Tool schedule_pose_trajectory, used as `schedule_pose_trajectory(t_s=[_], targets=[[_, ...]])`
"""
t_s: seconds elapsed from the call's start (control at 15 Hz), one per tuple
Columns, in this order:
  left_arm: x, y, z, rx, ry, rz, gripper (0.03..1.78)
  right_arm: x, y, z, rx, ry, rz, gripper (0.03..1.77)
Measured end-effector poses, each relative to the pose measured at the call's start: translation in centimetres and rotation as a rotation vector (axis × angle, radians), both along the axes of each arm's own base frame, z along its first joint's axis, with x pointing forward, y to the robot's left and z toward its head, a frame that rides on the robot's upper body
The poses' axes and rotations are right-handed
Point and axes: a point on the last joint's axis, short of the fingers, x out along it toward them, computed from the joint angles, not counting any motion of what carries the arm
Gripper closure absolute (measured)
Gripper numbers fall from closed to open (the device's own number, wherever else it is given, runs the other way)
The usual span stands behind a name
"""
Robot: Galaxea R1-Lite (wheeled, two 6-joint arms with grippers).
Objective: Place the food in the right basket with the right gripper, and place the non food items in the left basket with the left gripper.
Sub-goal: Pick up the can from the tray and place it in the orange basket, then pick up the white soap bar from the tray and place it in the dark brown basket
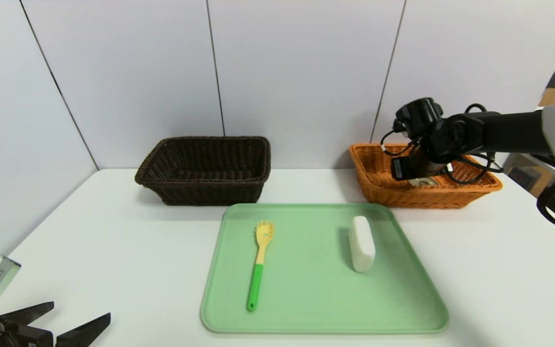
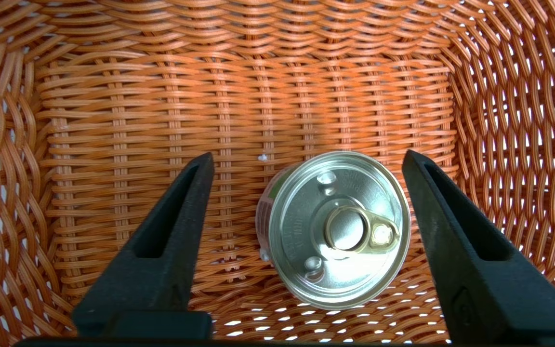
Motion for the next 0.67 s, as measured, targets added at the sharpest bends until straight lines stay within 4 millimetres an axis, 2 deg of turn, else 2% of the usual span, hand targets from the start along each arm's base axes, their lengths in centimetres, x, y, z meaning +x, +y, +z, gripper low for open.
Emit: schedule_pose_trajectory(t_s=[0.33,0.67], targets=[[0.1,0.0,0.0,0.0,0.0,0.0,0.12,-0.3,-0.1,0.9,0.02,-0.021,0.01,0.27],[0.1,0.0,0.1,0.0,0.0,0.0,0.12,-1.7,-0.1,4.1,0.081,-0.138,0.04,0.18]])
